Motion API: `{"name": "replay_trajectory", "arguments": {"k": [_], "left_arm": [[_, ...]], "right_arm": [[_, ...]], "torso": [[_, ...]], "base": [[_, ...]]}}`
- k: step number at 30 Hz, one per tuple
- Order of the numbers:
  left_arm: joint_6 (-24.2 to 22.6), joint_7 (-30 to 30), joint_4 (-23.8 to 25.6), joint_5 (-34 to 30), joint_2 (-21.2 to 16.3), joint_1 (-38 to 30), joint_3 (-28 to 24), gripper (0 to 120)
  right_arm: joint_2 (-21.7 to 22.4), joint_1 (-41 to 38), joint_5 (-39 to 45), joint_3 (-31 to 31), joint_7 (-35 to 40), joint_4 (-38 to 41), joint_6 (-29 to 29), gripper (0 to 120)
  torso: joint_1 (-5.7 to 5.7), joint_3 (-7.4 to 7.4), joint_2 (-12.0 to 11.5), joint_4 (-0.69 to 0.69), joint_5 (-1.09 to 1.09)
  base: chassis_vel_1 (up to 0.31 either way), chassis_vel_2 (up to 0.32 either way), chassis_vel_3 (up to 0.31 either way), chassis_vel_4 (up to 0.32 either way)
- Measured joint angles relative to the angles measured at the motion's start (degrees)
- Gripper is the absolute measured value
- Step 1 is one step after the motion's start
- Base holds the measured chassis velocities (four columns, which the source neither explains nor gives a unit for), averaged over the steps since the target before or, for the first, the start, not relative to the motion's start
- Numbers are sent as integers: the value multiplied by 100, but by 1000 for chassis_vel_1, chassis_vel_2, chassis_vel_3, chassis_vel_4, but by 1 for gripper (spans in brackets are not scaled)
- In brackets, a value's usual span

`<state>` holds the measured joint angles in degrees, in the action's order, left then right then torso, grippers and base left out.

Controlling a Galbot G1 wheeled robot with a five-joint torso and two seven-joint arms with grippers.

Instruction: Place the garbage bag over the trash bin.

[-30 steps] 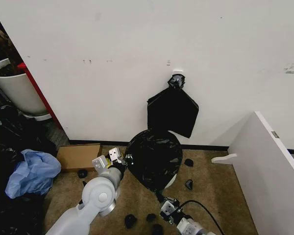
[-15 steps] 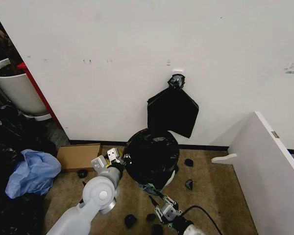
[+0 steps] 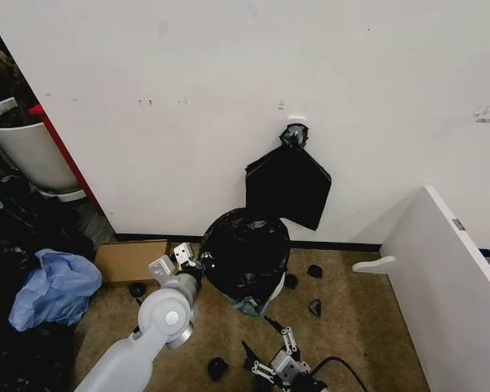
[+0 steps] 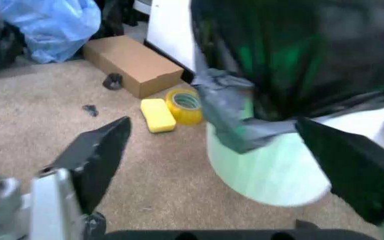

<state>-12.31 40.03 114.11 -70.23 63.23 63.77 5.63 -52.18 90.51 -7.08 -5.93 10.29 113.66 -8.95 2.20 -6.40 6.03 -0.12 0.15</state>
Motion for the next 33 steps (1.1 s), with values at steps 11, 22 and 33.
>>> {"name": "replay_trajectory", "arguments": {"k": [11, 22, 33], "left_arm": [[837, -1268, -303, 2637, -129, 307, -218, 3], [1321, -1728, -335, 4008, 16, 568, -702, 3], [1283, -1760, -392, 4712, 52, 488, -1044, 3]], "right_arm": [[198, 413, 2078, 394, 443, 2017, 1283, 96], [-39, -838, 4745, 416, 1547, 2372, 2706, 56], [-542, -2131, 5613, -40, 2269, 1363, 3242, 19]], "torso": [[0, 0, 0, 0, -2], [0, -1, 0, 1, 0], [0, -1, 0, 0, 0]], "base": [[0, 0, 0, 0], [0, 0, 0, 0], [0, 0, 0, 0]]}}
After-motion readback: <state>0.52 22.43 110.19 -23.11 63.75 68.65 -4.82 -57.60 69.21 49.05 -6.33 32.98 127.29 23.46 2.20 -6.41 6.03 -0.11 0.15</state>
